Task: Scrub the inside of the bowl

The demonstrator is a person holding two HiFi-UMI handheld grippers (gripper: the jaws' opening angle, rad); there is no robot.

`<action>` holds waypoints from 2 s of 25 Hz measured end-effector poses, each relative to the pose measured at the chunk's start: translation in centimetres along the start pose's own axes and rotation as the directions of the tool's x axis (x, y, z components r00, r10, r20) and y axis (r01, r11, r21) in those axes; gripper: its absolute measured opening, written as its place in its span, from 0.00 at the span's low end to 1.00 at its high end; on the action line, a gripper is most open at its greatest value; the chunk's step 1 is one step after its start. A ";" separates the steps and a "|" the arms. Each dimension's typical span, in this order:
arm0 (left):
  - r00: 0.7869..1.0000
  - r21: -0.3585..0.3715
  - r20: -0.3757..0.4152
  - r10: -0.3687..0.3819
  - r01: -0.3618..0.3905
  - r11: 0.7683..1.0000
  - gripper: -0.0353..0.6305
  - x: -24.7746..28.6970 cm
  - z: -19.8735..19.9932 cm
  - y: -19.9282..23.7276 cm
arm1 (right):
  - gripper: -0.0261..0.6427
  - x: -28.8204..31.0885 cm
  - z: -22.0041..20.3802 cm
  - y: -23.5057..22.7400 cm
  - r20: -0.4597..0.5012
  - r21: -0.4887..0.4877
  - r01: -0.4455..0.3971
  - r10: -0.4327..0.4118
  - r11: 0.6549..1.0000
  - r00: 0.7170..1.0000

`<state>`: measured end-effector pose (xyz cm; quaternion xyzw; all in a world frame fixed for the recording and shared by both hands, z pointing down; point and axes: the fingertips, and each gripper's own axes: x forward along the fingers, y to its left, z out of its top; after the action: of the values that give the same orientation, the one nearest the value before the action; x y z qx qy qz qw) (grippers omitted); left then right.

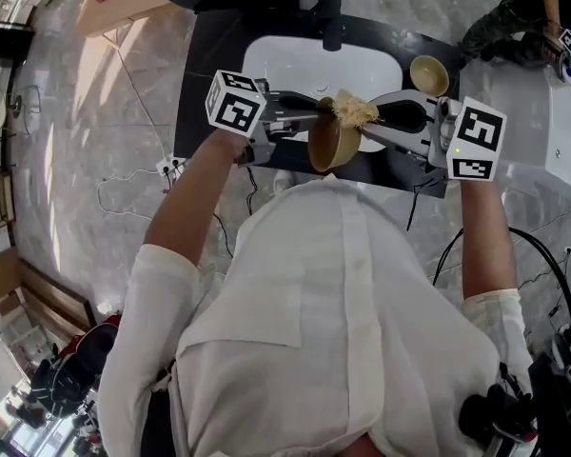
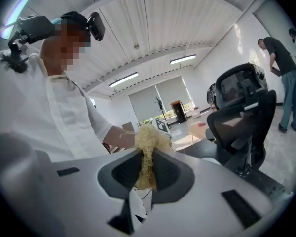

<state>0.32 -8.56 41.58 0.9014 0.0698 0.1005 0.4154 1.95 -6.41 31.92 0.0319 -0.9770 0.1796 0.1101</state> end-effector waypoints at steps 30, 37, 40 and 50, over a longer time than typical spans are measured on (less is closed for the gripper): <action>0.956 -0.163 0.233 -0.180 0.221 0.962 0.07 0.7 4.2 -3.5 | 0.11 1.5 -6.9 2.2 -0.238 -0.125 -0.181 0.148 0.975 0.960; 0.979 -0.132 0.129 -0.161 0.178 0.975 0.07 0.5 2.0 -3.4 | 0.11 1.4 -8.3 -1.0 -0.354 -0.200 -0.065 -0.010 0.978 0.935; 0.983 -0.125 0.098 -0.157 0.169 0.978 0.07 0.4 1.3 -3.1 | 0.11 1.3 -8.0 -2.2 -0.350 -0.222 -0.016 -0.064 0.975 0.934; 0.992 -0.119 0.012 -0.128 0.129 0.985 0.07 0.4 0.0 -2.1 | 0.11 -0.2 -3.3 -3.1 -0.163 -0.172 0.047 -0.075 0.984 0.984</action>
<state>0.59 -7.10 40.07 0.8688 0.1208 0.0757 0.4742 3.16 -8.14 35.90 0.0371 -0.9744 0.0953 0.2005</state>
